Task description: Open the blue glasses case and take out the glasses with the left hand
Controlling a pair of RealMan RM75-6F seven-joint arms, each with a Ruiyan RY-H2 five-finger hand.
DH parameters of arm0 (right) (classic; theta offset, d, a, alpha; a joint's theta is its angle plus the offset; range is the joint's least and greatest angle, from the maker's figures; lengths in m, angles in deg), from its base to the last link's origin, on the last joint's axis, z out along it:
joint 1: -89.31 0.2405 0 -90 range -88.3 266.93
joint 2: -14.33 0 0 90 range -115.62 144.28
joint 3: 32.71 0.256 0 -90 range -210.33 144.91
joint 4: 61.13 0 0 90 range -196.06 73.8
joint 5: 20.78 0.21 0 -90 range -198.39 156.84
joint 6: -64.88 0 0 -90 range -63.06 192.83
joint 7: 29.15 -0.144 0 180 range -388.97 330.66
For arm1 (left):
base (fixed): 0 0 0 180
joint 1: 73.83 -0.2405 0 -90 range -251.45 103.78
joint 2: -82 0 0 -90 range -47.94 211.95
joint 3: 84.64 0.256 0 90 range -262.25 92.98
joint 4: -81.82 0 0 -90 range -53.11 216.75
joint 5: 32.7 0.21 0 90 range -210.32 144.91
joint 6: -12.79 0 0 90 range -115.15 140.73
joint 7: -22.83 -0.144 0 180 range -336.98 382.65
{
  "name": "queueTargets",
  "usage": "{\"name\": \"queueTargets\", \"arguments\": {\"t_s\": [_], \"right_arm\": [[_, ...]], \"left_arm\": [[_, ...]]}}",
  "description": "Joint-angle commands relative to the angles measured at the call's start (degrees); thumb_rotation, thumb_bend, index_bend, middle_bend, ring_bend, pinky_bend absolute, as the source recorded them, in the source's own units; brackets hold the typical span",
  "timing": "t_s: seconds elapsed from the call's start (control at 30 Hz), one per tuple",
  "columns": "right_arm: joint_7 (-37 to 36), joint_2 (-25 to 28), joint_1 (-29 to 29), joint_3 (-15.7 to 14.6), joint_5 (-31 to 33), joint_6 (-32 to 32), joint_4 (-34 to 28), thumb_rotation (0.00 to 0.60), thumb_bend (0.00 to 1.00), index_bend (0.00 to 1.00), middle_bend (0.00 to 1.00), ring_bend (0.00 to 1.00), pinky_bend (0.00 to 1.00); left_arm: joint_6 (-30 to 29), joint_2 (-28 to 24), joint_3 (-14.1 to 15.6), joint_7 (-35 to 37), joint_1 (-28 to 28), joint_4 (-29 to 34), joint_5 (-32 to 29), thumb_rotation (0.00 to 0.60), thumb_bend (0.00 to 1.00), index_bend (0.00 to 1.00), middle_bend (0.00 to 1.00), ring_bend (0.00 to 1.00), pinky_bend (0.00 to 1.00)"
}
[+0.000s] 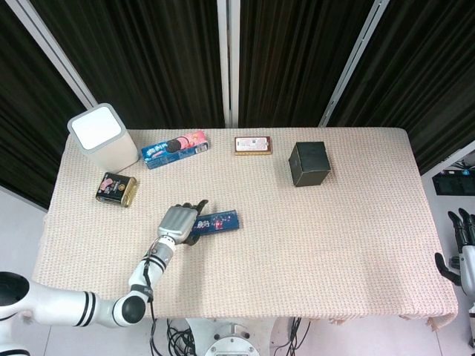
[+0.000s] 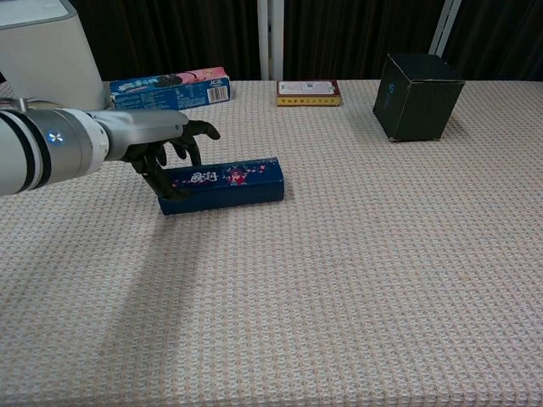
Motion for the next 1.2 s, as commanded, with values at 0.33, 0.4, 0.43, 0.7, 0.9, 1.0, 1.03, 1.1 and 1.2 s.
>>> {"name": "queueTargets", "arguments": {"t_s": [0.33,0.4,0.43,0.7,0.9,1.0,1.03,1.1,1.2], "right_arm": [[0.1,-0.1,0.1,-0.1,0.0,-0.2,0.0,0.6,0.3,0.0,0.0,0.0,0.0],[0.1,-0.1,0.1,-0.1,0.1,-0.3,0.1,0.6,0.3,0.0,0.0,0.0,0.0],[0.1,-0.1,0.1,-0.1,0.1,-0.3,0.1,0.6,0.3,0.0,0.0,0.0,0.0],[-0.3,-0.2,0.2,-0.2,-0.2,-0.5,0.3,0.6,0.3,0.0,0.0,0.0,0.0],[-0.6,-0.3,0.3,-0.3,-0.5,-0.6,0.6,0.6,0.3,0.0,0.0,0.0,0.0],[-0.7,-0.4,0.4,-0.3,-0.5,-0.7,0.7,0.6,0.3,0.0,0.0,0.0,0.0],[-0.7,-0.4,0.4,-0.3,-0.5,-0.7,0.8,0.6,0.3,0.0,0.0,0.0,0.0],[-0.7,-0.4,0.4,-0.3,-0.5,-0.7,0.8,0.6,0.3,0.0,0.0,0.0,0.0],[-0.7,-0.5,0.5,-0.3,-0.6,-0.7,0.9,0.6,0.3,0.0,0.0,0.0,0.0]], "left_arm": [[0.3,-0.2,0.3,0.1,0.5,0.0,-0.9,0.6,0.38,0.06,0.27,0.18,0.28],[0.1,-0.1,0.3,0.3,0.5,-0.2,-0.8,0.6,0.39,0.06,0.29,0.18,0.28],[-0.1,0.0,0.3,0.5,0.4,-0.3,-0.7,0.6,0.4,0.06,0.31,0.18,0.28],[0.1,-0.2,-0.4,1.8,0.2,-0.4,-1.3,0.6,0.47,0.08,0.4,0.2,0.29],[1.2,-0.5,-1.4,3.4,0.1,-0.5,-3.3,0.6,0.5,0.1,0.47,0.22,0.3],[2.4,-1.1,-2.3,5.1,-0.1,-0.4,-4.9,0.6,0.51,0.11,0.5,0.24,0.31],[2.7,-1.2,-2.5,5.6,-0.1,-0.5,-5.2,0.6,0.51,0.11,0.5,0.25,0.31],[3.5,-1.6,-3.2,7.0,-0.3,-0.6,-5.8,0.6,0.51,0.11,0.51,0.25,0.31],[4.4,-1.9,-3.9,9.1,-0.7,-0.6,-5.8,0.6,0.51,0.12,0.53,0.27,0.31]]}}
